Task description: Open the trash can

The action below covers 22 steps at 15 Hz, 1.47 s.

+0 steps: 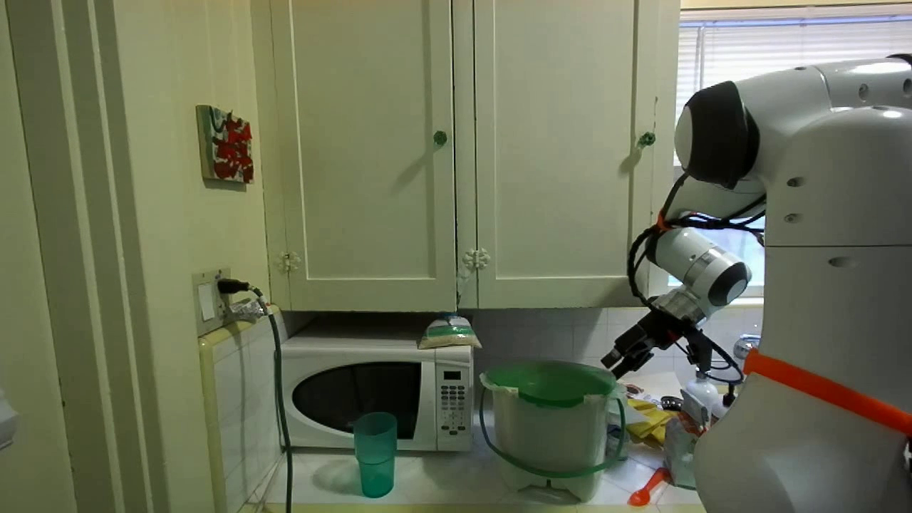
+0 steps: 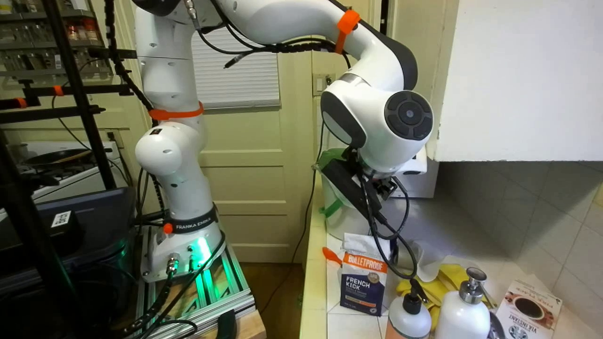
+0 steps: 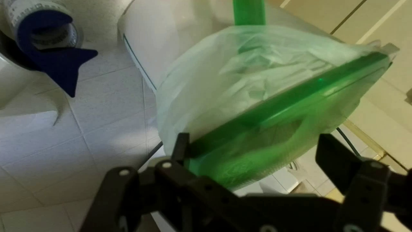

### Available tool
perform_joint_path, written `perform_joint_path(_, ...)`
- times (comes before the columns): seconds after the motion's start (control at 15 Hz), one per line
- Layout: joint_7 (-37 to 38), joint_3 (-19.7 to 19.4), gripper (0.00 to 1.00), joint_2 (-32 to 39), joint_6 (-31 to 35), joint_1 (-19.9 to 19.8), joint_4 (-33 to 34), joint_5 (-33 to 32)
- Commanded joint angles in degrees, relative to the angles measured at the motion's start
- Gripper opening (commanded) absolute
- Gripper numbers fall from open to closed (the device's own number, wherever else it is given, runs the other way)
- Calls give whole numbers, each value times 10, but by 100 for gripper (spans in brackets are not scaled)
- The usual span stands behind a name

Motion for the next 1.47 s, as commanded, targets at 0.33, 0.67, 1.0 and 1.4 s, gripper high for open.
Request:
perform_joint_path(0.33, 20, 22, 100, 21, -7, -24, 16, 22)
perform_joint_path(0.67, 23, 26, 100, 12, 7, -24, 10, 20)
perform_joint_path(1.0, 27, 30, 100, 7, 33, -21, 4, 15)
perform_joint_path(1.4, 27, 31, 100, 17, 23, -24, 8, 29)
